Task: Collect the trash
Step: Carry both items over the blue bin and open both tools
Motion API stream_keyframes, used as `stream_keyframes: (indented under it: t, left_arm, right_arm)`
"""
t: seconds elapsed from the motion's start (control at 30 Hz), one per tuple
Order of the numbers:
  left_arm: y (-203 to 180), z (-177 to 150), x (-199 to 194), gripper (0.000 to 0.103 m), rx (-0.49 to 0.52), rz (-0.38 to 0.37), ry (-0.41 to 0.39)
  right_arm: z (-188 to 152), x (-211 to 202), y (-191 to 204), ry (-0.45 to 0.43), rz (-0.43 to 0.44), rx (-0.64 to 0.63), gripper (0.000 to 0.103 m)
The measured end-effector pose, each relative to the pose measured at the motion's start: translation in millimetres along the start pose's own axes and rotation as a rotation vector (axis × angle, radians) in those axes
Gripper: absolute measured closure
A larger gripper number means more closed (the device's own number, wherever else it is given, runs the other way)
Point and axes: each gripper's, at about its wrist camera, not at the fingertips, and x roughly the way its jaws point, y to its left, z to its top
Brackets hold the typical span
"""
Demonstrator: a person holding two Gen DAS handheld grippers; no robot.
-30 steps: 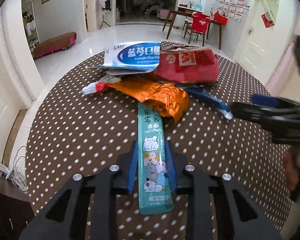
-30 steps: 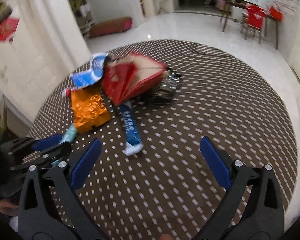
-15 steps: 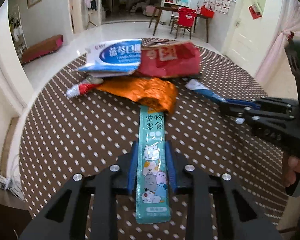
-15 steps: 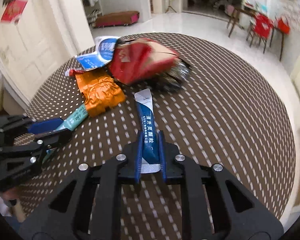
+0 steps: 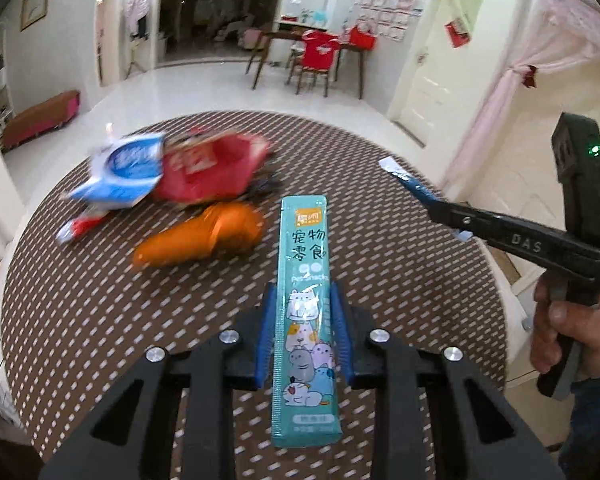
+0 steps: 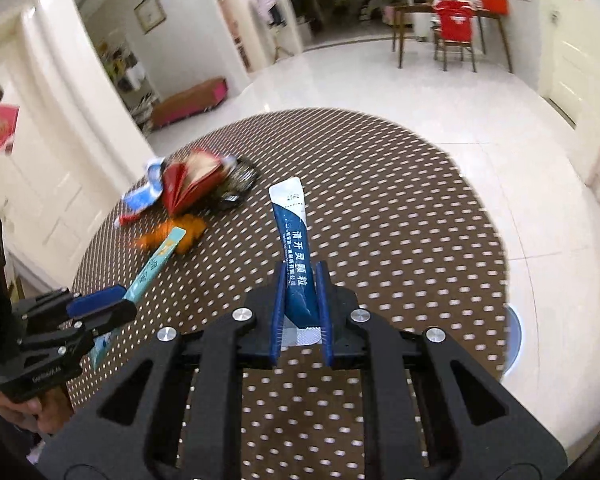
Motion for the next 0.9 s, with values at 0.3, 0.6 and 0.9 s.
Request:
stream_keyframes:
  t: [0.3, 0.6, 0.9]
  left_arm:
    - [-74.9, 44.4, 28.9, 0.077, 0.095, -0.123, -0.044]
    - [-180.5, 97.1, 87.9, 0.077, 0.190, -0.241, -0.020]
    - [-260.5, 120.9, 177.8, 0.077, 0.205, -0.280, 0.129]
  right_arm:
    - [7.2, -50.8, -78.9, -0.104, -0.074, 0.168, 0.088]
    - [-8.6, -99.8, -180.7, -0.189, -0.196, 0.374, 0.088]
    - [-32.3, -97.5, -267.1, -0.176, -0.263, 0.558, 0.088]
